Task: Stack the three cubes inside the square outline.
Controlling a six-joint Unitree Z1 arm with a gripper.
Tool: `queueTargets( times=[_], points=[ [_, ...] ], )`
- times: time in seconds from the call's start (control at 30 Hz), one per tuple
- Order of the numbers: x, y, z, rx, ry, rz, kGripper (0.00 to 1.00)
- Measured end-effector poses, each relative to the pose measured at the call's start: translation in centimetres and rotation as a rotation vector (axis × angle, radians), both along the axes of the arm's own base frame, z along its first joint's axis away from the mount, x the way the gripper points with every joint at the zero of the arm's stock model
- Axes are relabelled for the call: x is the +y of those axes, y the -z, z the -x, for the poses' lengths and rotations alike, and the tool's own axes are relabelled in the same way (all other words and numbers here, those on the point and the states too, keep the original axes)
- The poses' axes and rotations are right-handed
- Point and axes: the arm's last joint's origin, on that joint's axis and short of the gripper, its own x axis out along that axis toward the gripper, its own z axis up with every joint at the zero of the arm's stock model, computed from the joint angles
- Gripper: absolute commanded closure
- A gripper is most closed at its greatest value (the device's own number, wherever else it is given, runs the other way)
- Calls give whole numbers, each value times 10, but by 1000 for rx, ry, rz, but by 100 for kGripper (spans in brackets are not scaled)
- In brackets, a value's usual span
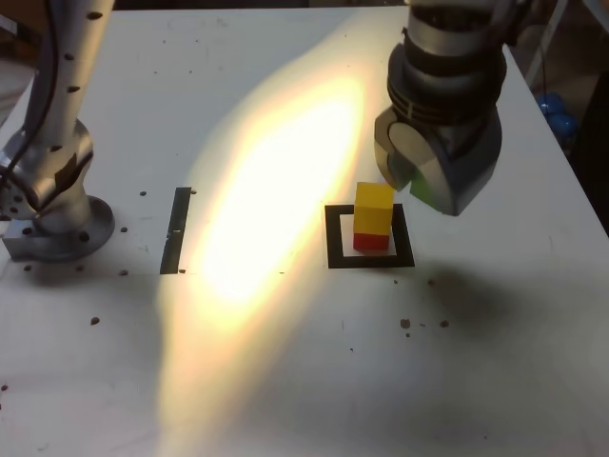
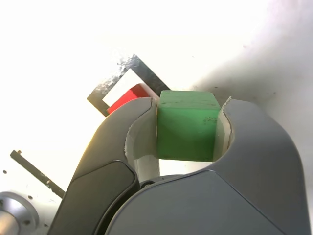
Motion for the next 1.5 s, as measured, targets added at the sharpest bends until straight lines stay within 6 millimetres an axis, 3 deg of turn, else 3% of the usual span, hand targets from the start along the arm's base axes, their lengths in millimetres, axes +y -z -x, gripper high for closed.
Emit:
queueTargets(
  times=[0.6, 0.97, 1.23, 1.3, 1.43, 1.5],
  points=[
    [16, -14, 23, 34, -269, 5, 66],
    [29, -6, 31, 90, -346, 50, 66],
    [28, -2, 30, 78, -358, 80, 65],
    [28, -1, 29, 76, -359, 83, 54],
    [29, 4, 29, 80, -365, 86, 12],
    [31, 7, 30, 89, -370, 85, 1]
  ],
)
